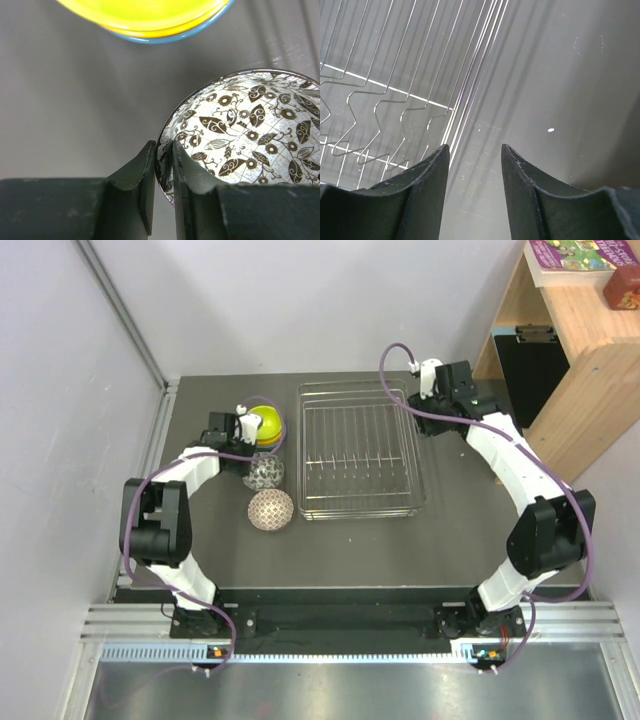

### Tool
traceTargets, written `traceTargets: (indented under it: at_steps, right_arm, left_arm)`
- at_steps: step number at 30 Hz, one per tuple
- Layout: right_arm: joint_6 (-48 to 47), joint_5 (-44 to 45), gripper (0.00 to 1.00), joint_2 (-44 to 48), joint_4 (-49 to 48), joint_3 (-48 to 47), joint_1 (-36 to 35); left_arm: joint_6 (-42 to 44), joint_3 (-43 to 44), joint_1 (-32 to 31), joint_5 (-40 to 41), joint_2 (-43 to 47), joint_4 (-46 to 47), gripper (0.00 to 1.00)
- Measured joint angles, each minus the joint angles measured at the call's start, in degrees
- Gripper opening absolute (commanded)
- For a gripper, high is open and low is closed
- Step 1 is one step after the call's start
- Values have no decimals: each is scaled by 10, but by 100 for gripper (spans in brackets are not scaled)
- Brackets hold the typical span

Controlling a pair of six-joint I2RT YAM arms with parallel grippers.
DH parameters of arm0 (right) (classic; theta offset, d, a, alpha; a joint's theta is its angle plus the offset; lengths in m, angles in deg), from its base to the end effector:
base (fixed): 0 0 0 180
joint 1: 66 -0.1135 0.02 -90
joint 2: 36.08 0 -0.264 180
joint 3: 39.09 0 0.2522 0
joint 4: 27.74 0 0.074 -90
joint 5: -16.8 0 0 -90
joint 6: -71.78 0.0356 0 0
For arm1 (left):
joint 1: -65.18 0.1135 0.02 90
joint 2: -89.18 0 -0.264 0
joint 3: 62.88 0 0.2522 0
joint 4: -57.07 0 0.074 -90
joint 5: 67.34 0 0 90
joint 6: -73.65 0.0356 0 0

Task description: Load the bowls into the dish rack

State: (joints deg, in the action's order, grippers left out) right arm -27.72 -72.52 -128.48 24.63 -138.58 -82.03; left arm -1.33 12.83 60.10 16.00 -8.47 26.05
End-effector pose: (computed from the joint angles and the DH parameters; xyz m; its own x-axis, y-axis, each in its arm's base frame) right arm 0.3446 0.0986 0.3305 -0.6293 -0.3525 -0.6926 -0.3771 0.9178 -0.1245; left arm 0.3532 -0.0355 0.1936 -0.7271 0.3231 -0.6058 0.3582 0.9313 0.0667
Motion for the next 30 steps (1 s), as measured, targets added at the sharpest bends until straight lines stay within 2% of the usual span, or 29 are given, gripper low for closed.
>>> traceTargets:
  at_steps: [1,9,20,25,30]
  right_arm:
    - [0,0,46,2,-1,2,0]
    - [-11,-1,46,15,-7,15,-11]
    - [-72,-34,46,57,-12,33,-65]
    - [-110,-29,45,80,-13,33,-117]
    - [-149,-16,44,96,-18,38,-200]
  left_arm:
    - [-1,0,3,0,0,0,0]
    - [-2,1,17,1,9,-9,0]
    - [16,26,59,-7,41,-59,0]
    - [35,37,68,-22,73,-91,0]
    - [46,66,68,-56,94,-127,0]
